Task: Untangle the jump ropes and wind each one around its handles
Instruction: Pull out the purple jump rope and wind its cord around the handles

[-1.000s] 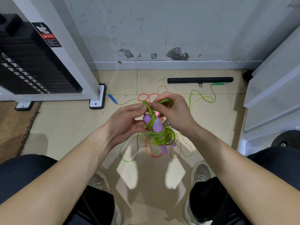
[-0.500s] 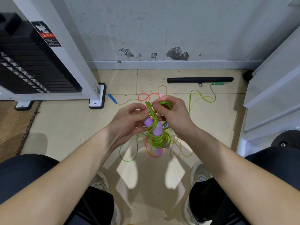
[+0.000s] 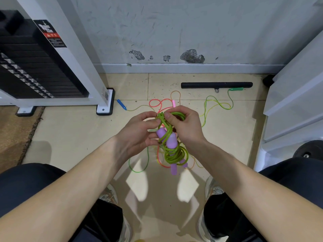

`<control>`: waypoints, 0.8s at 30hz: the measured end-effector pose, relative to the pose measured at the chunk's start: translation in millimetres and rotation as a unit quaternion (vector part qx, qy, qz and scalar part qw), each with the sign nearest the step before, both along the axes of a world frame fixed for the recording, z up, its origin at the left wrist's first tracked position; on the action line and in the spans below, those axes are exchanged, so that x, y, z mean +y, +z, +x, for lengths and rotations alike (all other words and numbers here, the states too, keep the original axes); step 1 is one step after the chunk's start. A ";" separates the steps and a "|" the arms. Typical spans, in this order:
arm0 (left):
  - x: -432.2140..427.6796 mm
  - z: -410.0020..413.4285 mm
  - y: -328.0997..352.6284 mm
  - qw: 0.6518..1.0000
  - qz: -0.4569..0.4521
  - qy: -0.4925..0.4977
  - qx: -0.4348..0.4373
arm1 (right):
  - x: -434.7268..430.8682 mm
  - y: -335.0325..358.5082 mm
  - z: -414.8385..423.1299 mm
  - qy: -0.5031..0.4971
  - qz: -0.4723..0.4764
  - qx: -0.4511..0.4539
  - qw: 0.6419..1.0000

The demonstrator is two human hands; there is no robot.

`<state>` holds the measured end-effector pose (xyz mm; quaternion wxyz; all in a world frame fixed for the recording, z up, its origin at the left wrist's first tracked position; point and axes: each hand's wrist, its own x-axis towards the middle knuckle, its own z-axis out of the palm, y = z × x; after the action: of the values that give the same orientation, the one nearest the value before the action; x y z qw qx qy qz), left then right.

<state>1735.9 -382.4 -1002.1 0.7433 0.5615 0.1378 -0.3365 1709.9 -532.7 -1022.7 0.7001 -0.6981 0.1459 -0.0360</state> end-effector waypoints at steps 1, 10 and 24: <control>1.1 1.2 -0.1 1.000 0.004 0.003 -0.002 | 0.4 0.1 -0.2 0.008 0.006 0.004 1.000; -1.3 0.8 -4.3 0.996 0.068 0.049 -0.038 | 0.6 1.0 3.8 0.023 0.016 0.048 0.998; -11.0 0.6 -7.8 0.982 0.143 0.088 -0.081 | 14.2 0.6 -2.1 0.074 0.022 0.057 0.995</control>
<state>1736.5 -393.5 -1009.8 0.6911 0.6728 0.1724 -0.1997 1707.8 -518.5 -1022.1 0.7068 -0.6921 0.1338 0.0591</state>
